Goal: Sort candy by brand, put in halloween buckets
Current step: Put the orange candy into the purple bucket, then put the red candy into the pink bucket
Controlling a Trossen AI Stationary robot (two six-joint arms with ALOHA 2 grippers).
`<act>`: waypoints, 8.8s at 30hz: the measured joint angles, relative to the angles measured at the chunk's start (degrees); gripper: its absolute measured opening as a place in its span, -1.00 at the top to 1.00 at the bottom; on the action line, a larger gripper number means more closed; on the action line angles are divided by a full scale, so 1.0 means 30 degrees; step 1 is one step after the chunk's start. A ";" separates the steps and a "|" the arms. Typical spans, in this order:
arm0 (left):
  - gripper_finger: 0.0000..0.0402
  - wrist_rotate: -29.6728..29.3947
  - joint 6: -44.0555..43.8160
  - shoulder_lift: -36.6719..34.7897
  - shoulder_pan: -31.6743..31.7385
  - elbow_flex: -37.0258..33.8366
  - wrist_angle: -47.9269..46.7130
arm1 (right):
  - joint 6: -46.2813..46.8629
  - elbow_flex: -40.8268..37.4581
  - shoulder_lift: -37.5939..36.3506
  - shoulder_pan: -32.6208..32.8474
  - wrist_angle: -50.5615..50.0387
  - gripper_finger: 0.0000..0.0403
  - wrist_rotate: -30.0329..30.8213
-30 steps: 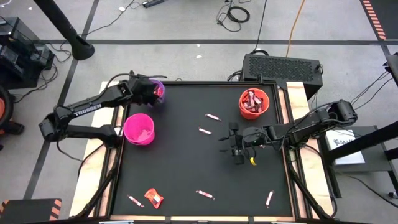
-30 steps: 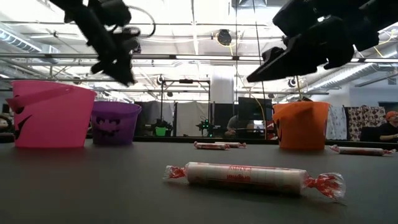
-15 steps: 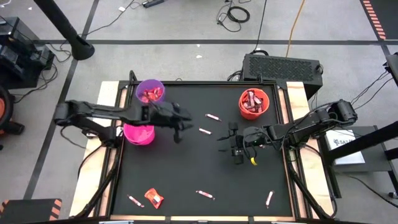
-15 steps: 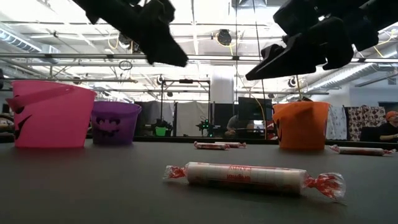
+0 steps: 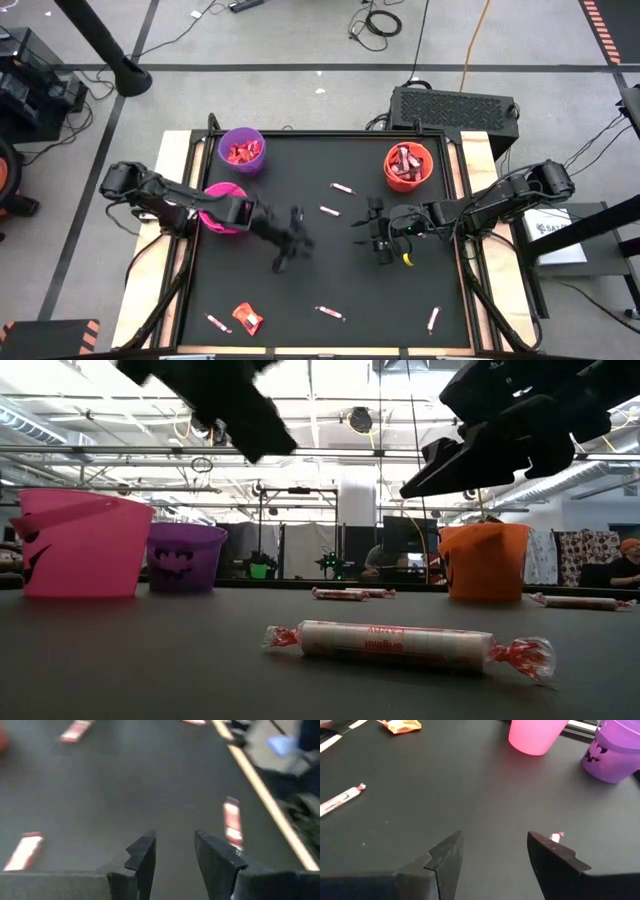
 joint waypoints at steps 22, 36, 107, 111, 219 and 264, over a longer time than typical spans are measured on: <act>0.30 -0.6796 -1.4039 0.0000 -1.2488 0.0015 -0.1948 | 0.4528 0.0411 -0.0095 0.1125 0.0012 -0.05 -0.0004; 0.30 -0.6671 -1.2892 0.1606 -1.4529 0.0023 -0.2222 | 0.6778 0.0466 0.1255 0.6071 0.6146 -0.05 0.3570; 1.00 -1.5978 0.1606 -0.3609 0.2044 0.7607 -2.0743 | 0.3433 0.2900 0.4466 0.6790 0.8596 -0.05 0.4182; 1.00 -1.3880 0.3464 -0.4440 0.7629 0.7566 -2.0792 | 0.2238 0.2900 0.4466 0.6784 0.8597 -0.05 0.4175; 0.22 -0.5203 0.0607 1.1854 -0.6636 0.3083 0.9054 | 0.8907 0.2892 0.4481 1.0418 0.7568 -0.05 0.4612; 0.75 -1.3002 -1.8302 -0.8248 -0.6614 0.3095 -2.6476 | 0.9169 0.2900 0.4481 1.0325 0.7576 -0.05 0.5595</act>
